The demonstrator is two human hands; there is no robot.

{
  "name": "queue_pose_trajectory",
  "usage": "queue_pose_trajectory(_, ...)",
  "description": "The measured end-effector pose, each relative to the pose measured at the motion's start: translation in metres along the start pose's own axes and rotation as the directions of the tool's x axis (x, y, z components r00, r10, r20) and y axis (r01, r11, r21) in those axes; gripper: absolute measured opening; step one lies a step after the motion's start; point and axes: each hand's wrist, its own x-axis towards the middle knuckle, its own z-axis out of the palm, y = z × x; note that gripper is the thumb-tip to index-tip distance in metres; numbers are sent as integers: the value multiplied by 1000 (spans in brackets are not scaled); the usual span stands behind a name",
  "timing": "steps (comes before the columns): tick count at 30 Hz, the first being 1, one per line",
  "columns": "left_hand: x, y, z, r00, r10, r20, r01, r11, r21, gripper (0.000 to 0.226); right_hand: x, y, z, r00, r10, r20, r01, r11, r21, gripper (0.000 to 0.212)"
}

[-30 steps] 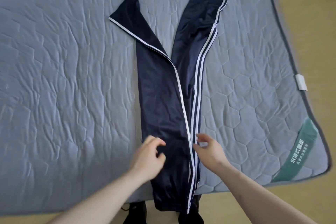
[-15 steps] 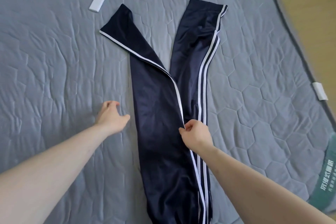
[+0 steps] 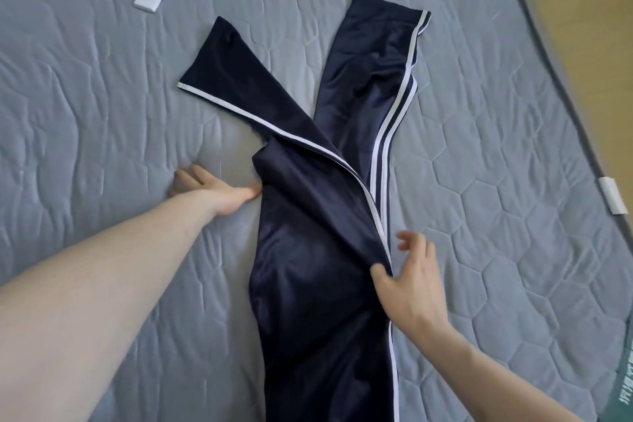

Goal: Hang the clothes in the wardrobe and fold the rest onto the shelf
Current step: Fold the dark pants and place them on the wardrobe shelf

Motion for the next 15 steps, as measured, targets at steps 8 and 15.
queue_pose_trajectory(8, 19, 28, 11, 981, -179, 74, 185, 979, -86, 163, 88, -123, 38, 870, -490, -54, 489, 871, -35, 45)
queue_pose_trajectory(15, 34, 39, 4, 958, -245, 147, 262, 959, -110, 171, 162, -197, 80, 882, -460, 100, 463, 807, -367, 59)
